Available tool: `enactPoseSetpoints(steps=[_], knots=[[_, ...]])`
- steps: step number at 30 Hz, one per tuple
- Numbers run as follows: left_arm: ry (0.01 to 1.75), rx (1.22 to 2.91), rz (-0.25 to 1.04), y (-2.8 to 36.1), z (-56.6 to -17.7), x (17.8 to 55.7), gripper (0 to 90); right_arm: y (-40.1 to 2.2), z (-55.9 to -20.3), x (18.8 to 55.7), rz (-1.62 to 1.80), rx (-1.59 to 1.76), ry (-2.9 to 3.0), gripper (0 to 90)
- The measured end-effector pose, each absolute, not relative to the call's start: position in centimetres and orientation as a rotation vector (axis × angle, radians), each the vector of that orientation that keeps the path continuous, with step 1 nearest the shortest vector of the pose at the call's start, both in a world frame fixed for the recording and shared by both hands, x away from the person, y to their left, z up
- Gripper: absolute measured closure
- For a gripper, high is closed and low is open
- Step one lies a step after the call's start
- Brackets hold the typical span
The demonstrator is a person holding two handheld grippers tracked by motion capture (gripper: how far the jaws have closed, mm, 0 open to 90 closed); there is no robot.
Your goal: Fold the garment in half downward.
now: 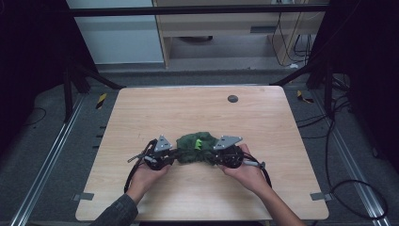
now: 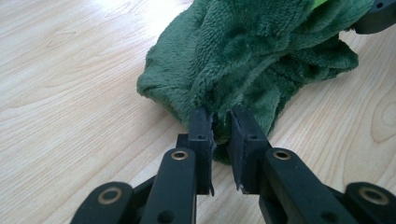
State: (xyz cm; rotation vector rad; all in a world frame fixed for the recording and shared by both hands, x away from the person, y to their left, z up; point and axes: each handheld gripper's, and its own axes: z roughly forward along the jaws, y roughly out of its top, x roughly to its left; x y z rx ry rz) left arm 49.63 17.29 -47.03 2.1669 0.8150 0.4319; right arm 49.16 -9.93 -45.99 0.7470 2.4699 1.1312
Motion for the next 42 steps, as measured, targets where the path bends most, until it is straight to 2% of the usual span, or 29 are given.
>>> enactPoseSetpoints(steps=[26,34,42], knots=[[0.836,2.147,0.417,17.6,-47.9,49.4,75.0,-10.2,-46.8,48.3,1.141,0.768,2.477,72.8],[0.84,2.143,0.425,17.6,-48.2,49.4,72.6,-10.5,-46.9,48.1,1.138,0.788,2.475,65.9],[0.839,2.138,0.434,17.6,-48.1,49.3,72.4,-10.6,-46.9,48.0,1.135,0.789,2.475,64.0]])
